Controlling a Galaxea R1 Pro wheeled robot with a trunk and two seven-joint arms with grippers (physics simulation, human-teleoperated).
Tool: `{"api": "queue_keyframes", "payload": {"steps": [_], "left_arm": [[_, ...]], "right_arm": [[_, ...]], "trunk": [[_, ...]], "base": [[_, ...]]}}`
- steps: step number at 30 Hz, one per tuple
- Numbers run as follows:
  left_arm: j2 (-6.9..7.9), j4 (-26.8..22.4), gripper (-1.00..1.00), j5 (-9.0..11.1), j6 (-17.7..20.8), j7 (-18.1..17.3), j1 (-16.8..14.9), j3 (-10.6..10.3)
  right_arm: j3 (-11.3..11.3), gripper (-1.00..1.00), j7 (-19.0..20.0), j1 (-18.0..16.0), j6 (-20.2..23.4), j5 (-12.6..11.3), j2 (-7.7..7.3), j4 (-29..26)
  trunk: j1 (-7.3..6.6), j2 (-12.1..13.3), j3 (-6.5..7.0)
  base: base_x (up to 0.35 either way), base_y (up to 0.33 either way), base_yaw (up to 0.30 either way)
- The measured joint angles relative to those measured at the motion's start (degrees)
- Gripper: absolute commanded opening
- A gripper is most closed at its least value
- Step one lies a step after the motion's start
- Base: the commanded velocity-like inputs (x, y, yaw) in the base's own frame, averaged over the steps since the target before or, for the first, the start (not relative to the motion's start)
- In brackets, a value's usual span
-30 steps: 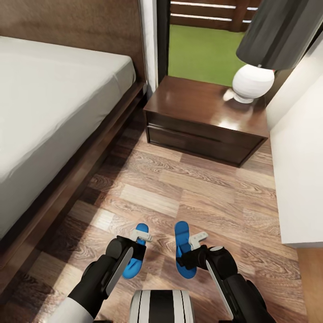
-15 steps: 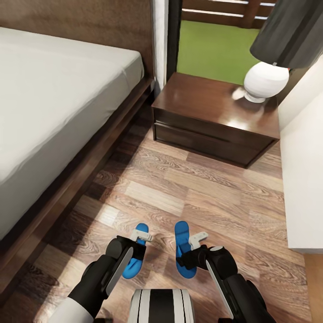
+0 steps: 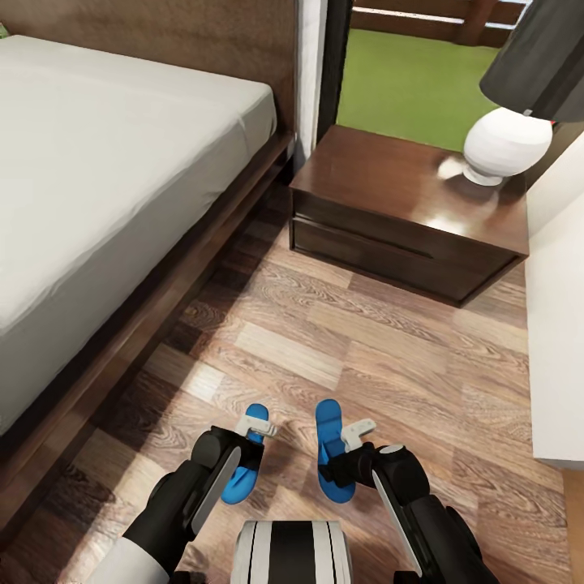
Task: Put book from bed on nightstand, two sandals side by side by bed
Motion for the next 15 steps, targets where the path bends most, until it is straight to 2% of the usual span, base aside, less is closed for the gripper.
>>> {"api": "queue_keyframes", "payload": {"steps": [15], "left_arm": [[0.00,0.00,-1.00,0.00,0.00,0.00,0.00,0.00]], "right_arm": [[0.00,-1.00,0.00,0.00,0.00,0.00,0.00,-0.17]], "trunk": [[0.00,0.00,-0.94]], "base": [[0.000,0.000,0.112]]}}
